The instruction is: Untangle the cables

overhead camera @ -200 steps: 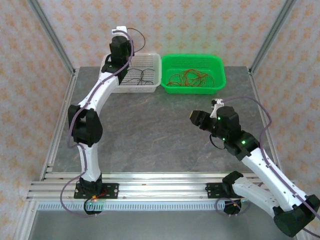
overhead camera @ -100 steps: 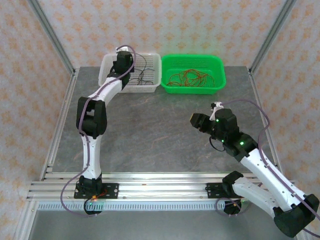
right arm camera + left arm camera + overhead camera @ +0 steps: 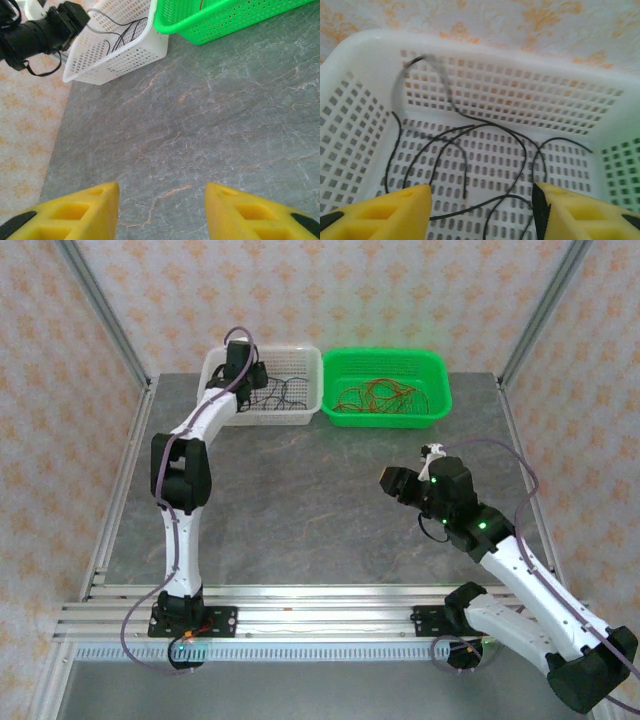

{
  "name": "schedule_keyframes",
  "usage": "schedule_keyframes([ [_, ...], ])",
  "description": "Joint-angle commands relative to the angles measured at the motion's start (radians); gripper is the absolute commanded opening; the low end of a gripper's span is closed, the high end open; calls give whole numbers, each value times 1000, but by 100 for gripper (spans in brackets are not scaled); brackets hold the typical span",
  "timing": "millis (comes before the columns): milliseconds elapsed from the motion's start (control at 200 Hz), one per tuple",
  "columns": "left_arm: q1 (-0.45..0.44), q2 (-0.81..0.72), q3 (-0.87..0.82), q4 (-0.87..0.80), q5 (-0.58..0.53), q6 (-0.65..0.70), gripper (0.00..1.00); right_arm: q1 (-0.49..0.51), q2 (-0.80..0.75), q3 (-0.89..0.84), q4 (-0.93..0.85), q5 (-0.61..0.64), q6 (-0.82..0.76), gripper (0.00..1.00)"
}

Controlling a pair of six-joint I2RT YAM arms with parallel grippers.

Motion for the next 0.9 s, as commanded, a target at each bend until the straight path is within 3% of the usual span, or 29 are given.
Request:
schedule_keyframes([
  [0,-2,-62,31,-124,52,-43,58,-4,-2,8,-29,59,-25,48],
  [120,-2,-251,-154,-13,45,-48,59,-4,20,45,-82,169,-78,50],
  [270,-1,-618,-519,237,-36,-32,62,-15,37,7,-30,379,-194,55],
  [430,-2,-985,-972,549,-202,25,84,-53,-30,-215,333,667,-394,63],
  [520,-1,-1145,-1297,845,-202,116,84,-85,-81,-398,669,771,-525,67],
  [586,-1,-1211,-1468,1000,-290,130,83,-134,-82,-507,873,775,-563,69],
  [741,0,-1196,-1662,1079,-555,109,85,-300,37,-624,1111,639,-525,68],
  [896,5,-1005,-1827,1390,-594,119,85,-365,230,-717,1412,502,-540,68],
])
